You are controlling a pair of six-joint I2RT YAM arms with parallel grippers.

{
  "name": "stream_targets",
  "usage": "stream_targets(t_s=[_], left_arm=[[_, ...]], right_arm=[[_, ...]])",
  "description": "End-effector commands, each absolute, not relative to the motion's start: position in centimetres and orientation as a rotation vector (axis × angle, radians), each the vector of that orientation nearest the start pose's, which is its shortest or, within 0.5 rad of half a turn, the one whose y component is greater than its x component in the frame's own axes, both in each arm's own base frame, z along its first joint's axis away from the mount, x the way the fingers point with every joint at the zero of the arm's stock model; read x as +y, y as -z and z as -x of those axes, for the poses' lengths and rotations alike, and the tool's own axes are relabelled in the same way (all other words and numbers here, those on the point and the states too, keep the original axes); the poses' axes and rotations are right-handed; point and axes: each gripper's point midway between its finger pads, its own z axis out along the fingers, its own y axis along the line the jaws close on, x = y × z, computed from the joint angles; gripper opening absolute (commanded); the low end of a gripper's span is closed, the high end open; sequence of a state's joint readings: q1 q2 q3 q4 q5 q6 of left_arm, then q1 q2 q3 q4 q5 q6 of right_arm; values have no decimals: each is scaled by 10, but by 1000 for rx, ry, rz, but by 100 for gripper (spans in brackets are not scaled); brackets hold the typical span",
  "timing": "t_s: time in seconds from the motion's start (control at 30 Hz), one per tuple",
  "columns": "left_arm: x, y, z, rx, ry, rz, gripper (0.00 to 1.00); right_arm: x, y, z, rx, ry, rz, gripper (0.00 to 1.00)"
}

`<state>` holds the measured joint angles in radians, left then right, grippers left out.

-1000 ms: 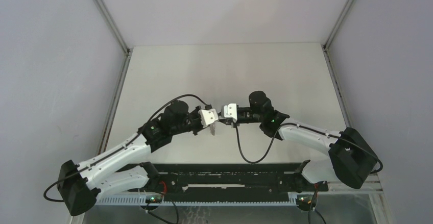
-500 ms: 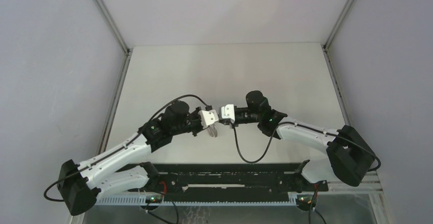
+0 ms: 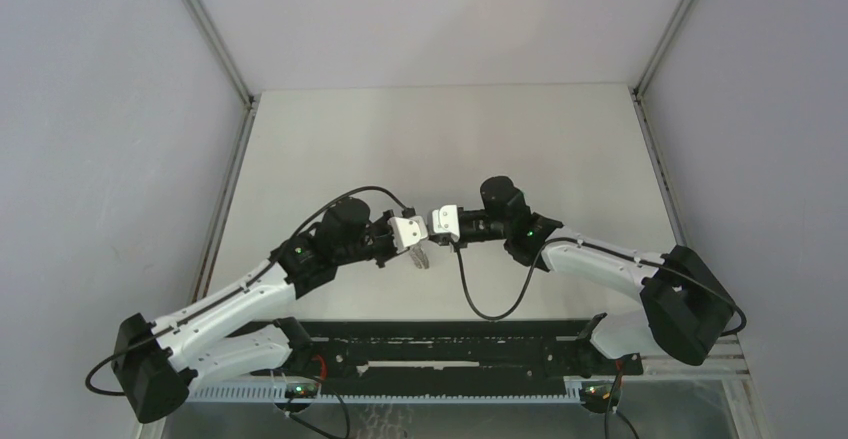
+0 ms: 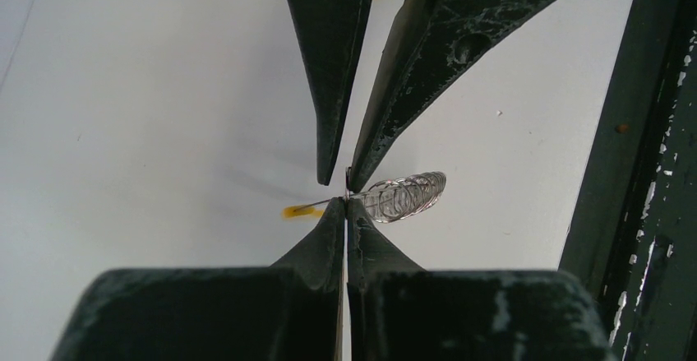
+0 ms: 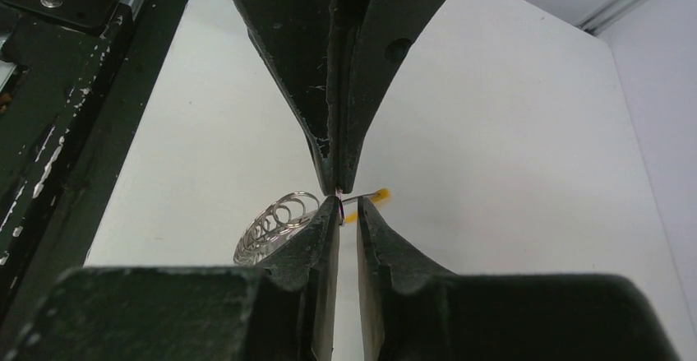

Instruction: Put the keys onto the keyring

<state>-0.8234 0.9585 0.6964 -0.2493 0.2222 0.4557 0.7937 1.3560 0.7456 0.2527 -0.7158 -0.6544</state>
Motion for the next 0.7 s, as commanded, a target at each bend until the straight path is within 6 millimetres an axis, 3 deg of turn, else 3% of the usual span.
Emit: stream_targets(t_s=[0.0, 0.37, 0.67], left_arm=[[-266, -211, -202, 1452, 505, -1344, 0], [-266, -209, -200, 1440, 508, -1351, 0], [-268, -201, -199, 1475, 518, -1385, 0]], right_arm=[[356, -180, -216, 1039, -752, 1592, 13], [351, -179, -213, 1043, -799, 1597, 13], [353, -191, -210, 1015, -818, 1574, 14]])
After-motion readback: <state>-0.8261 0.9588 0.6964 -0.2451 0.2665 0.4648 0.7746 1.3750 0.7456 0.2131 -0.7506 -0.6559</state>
